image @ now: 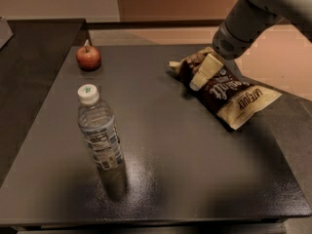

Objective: Move brown chip bag near apple

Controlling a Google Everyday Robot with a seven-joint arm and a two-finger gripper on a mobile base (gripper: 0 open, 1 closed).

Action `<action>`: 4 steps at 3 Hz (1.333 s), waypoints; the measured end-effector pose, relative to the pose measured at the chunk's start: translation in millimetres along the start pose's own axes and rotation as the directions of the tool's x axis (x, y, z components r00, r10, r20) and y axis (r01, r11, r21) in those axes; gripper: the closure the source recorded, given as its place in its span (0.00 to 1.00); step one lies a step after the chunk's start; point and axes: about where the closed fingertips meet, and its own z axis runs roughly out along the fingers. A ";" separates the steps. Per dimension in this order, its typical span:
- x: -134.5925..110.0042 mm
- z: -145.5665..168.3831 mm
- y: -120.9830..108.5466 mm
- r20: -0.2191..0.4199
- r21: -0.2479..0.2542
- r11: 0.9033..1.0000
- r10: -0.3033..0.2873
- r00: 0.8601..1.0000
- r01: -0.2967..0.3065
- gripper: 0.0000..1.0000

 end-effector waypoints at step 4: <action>-31.3 48.6 -20.8 -0.081 -0.066 0.987 0.143 0.986 -0.148 0.41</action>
Offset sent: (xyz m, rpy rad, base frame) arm 0.0609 0.0177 -0.0381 0.0500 0.1412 -0.1716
